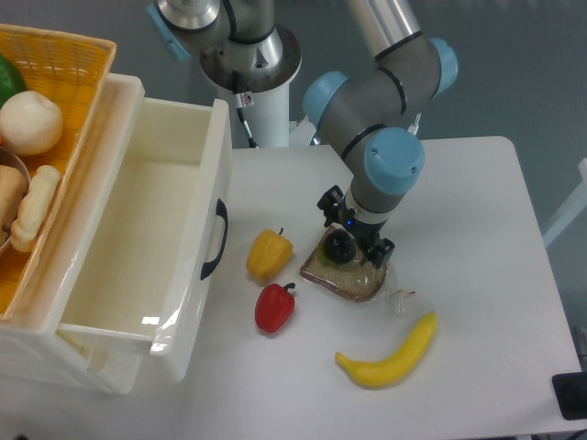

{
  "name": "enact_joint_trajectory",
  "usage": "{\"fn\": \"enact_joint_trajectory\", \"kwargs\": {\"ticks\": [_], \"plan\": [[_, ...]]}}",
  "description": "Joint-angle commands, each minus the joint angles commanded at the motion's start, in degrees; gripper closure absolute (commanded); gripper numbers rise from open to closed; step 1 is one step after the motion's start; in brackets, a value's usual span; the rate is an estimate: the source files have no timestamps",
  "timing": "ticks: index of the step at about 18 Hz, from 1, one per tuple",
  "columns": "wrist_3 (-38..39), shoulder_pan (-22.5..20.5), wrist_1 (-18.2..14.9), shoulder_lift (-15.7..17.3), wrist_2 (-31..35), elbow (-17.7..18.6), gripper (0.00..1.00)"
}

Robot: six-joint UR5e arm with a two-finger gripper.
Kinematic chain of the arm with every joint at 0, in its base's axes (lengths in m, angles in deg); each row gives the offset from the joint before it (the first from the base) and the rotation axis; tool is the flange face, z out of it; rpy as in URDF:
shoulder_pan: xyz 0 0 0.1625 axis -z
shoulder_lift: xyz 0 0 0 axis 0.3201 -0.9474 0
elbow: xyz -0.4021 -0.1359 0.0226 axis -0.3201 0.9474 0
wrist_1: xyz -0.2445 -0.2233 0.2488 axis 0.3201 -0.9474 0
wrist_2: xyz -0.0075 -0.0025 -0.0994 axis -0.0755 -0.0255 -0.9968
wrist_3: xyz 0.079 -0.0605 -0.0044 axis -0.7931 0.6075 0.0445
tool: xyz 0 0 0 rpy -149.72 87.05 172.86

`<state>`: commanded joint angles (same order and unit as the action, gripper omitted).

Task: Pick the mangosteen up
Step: 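Lower the open gripper over the mangosteen and close on it, then lift the held mangosteen up off the bread slice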

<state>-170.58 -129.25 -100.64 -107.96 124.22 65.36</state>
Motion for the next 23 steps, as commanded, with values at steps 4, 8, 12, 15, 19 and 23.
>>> {"fn": "enact_joint_trajectory", "kwargs": {"ticks": [4, 8, 12, 15, 19, 23], "plan": [[0.1, 0.2, 0.1, -0.7, 0.4, -0.1, 0.02], [0.2, 0.2, 0.2, -1.1, 0.6, -0.3, 0.26], [0.3, 0.3, 0.3, -1.7, 0.7, -0.8, 0.4], [0.4, 0.3, 0.3, -1.8, 0.7, -0.8, 0.56], [0.4, 0.3, 0.3, -1.7, 0.7, -1.0, 0.78], [0.3, 0.0, 0.2, -1.6, 0.5, -1.6, 0.81]]}}
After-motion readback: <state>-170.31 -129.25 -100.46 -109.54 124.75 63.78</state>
